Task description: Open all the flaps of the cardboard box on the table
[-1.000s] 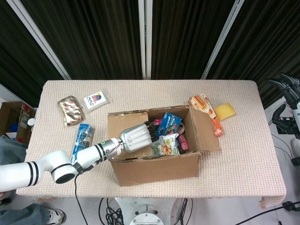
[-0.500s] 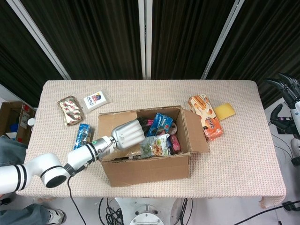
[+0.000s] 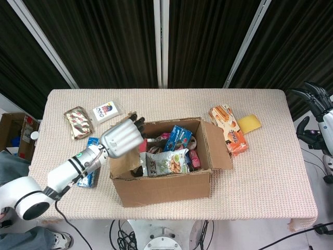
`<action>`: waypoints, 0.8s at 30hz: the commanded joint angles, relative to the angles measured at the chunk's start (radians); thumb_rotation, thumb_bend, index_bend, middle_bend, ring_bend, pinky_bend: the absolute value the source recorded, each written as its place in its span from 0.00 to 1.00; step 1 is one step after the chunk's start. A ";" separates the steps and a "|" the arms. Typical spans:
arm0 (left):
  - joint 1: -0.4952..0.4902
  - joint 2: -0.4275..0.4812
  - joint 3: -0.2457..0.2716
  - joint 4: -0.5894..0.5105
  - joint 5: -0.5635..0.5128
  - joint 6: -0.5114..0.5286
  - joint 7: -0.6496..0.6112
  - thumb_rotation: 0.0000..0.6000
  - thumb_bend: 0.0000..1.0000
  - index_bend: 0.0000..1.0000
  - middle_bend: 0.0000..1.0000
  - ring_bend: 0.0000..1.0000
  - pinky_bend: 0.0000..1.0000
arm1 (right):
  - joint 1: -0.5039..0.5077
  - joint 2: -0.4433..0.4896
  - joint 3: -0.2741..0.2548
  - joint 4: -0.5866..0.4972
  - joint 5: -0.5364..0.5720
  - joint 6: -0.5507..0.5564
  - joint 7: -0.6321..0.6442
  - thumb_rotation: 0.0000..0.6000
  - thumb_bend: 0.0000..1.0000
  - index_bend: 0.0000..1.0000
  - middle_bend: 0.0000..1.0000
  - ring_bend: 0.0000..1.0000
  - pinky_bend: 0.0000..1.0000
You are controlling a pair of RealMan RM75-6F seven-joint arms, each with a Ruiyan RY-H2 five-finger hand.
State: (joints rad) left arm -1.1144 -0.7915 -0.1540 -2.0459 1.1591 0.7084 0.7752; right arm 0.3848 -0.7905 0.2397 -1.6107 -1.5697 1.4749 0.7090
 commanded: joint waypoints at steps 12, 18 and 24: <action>0.215 0.218 0.032 -0.106 0.109 0.150 -0.226 1.00 0.69 0.40 0.36 0.18 0.30 | 0.001 0.015 0.007 -0.042 -0.006 0.000 -0.026 1.00 0.85 0.12 0.15 0.00 0.00; 0.347 0.237 0.051 -0.048 0.249 0.263 -0.444 1.00 0.69 0.38 0.29 0.18 0.30 | 0.004 0.008 0.006 -0.058 -0.009 -0.005 -0.046 1.00 0.85 0.12 0.15 0.00 0.00; 0.449 0.210 0.082 0.045 0.365 0.354 -0.614 1.00 0.69 0.38 0.30 0.18 0.30 | 0.011 0.002 0.007 -0.073 -0.010 -0.017 -0.063 1.00 0.85 0.12 0.15 0.00 0.00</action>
State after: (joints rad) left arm -0.7128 -0.5704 -0.0904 -2.0448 1.4752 1.0163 0.2175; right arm 0.3947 -0.7882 0.2461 -1.6828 -1.5789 1.4590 0.6470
